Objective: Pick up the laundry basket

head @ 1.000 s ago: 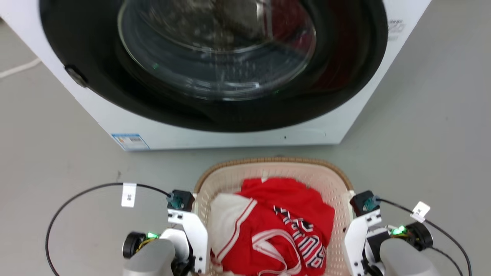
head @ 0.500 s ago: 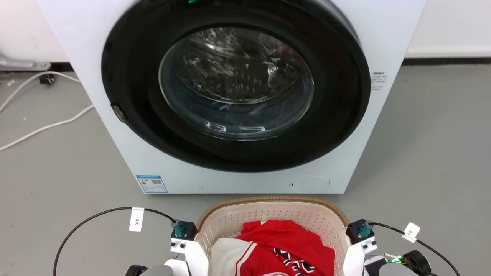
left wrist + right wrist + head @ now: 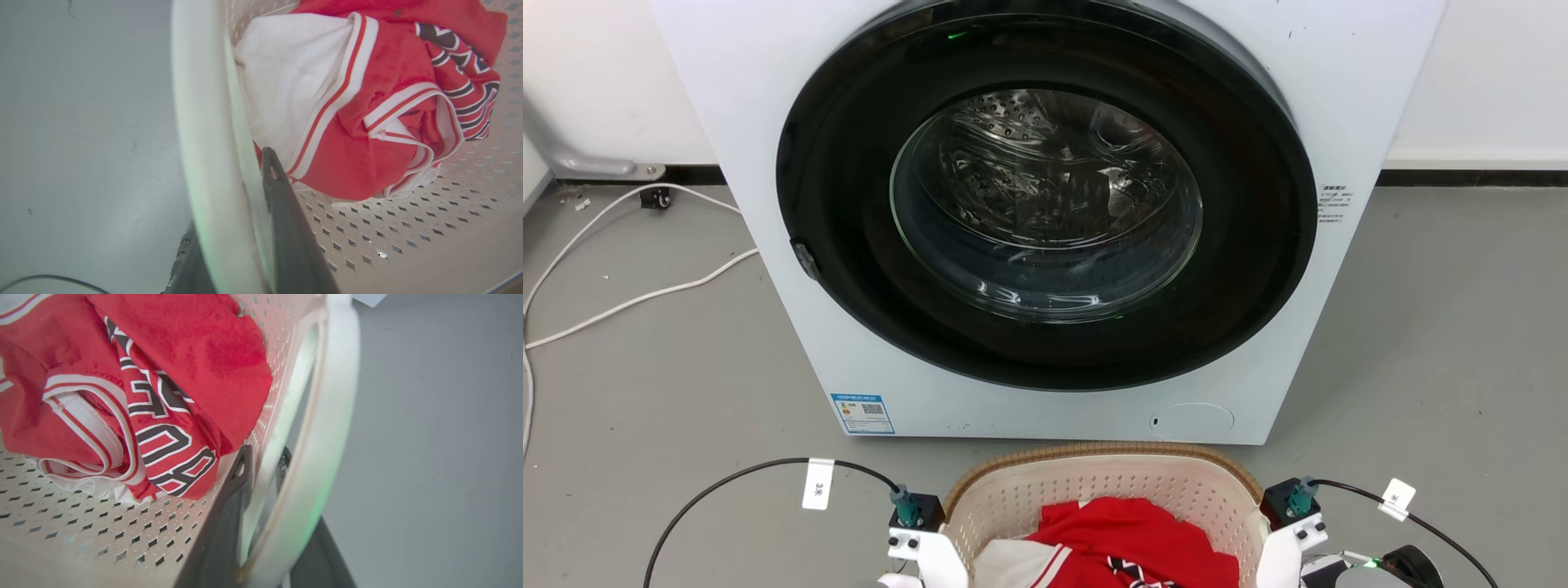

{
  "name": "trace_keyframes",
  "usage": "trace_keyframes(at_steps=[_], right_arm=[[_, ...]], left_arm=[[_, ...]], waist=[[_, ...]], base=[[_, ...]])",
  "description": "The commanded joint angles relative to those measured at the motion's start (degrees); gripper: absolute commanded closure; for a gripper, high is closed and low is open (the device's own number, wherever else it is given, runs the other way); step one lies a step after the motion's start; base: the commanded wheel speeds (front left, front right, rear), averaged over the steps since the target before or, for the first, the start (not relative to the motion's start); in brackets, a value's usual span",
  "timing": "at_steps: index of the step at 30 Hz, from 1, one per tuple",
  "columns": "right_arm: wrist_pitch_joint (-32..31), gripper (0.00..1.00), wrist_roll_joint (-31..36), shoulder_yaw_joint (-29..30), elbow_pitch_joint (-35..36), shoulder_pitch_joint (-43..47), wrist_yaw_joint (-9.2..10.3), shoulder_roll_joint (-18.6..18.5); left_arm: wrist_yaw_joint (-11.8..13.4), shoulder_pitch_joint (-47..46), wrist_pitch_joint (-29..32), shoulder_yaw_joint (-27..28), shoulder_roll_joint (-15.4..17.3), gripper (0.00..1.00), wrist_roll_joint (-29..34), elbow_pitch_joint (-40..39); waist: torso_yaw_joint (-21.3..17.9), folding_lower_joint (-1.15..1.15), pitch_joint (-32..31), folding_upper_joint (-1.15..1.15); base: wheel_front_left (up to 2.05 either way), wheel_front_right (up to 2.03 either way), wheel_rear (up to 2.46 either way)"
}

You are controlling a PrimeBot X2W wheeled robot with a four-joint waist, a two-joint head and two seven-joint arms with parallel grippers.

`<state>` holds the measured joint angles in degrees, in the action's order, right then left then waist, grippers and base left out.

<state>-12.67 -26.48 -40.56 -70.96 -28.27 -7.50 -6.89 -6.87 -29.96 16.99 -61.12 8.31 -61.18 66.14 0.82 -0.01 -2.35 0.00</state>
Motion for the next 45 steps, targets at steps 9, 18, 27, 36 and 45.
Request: trace_keyframes(at_steps=[9, 18, 27, 36, 45], right_arm=[[-0.5, 1.0, -4.9, -5.1, 1.2, -0.2, 0.02, -1.3], [-0.2, 1.0, -8.4, -8.6, 0.9, -1.1, 0.02, -1.7], [0.4, 1.0, -11.2, -11.5, 0.5, -1.4, 0.02, -2.1], [0.7, 1.0, -13.3, -13.6, 0.1, -1.7, 0.02, -1.7], [0.9, 1.0, -15.7, -15.7, -0.2, -1.9, 0.02, -1.7]], left_arm=[[-1.0, 0.6, 0.4, -2.0, -0.3, 1.0, -2.2, -0.2], [-1.0, 0.5, 0.3, -3.5, -0.3, 1.0, -3.9, 0.0], [-1.0, 0.0, 0.2, -4.8, -0.3, 1.0, -5.3, 0.1], [-1.0, -0.3, -0.2, -6.0, 0.1, 1.0, -6.4, 0.2], [-1.0, -0.5, -0.2, -7.1, 0.3, 1.0, -7.6, -0.1]], waist=[[-0.5, 0.01, -0.5, 0.0], [-1.0, 0.01, -0.6, 0.0], [-1.0, 0.01, -0.6, 0.0], [-1.2, 0.01, -0.6, 0.0], [-1.4, 0.01, -0.6, 0.0]], base=[[0.0, 0.0, 0.0], [0.0, 0.0, 0.0], [0.0, 0.0, 0.0], [0.0, 0.0, 0.0], [0.0, 0.0, 0.0]])
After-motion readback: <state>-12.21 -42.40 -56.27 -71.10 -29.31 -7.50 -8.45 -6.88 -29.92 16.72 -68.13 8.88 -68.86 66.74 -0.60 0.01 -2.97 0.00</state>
